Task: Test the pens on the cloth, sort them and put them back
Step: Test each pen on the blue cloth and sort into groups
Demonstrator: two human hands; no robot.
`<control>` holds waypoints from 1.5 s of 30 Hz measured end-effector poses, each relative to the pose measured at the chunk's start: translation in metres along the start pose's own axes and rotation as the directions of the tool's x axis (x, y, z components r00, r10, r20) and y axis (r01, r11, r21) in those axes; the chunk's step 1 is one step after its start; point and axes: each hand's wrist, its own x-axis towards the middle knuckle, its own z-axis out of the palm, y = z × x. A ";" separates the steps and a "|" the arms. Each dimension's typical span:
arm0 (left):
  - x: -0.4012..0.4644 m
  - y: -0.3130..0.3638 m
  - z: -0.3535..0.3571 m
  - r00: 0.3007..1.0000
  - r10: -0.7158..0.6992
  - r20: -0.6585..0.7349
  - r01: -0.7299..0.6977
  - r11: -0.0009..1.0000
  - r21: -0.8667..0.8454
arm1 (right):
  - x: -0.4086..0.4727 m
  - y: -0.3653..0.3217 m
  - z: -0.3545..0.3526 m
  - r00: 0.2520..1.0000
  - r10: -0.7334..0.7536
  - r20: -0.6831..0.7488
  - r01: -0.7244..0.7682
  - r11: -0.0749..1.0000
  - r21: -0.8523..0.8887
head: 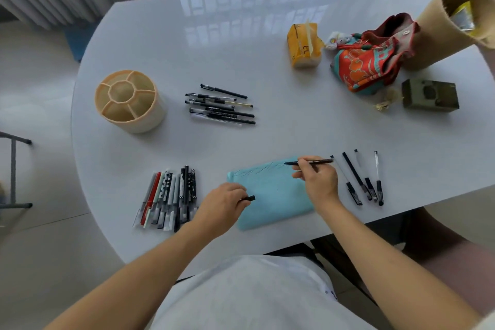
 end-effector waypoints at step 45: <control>0.020 0.028 -0.014 0.999 -0.040 0.012 0.041 0.998 -0.046 | -0.053 -0.007 0.023 0.918 0.042 0.395 -0.093 0.990 0.111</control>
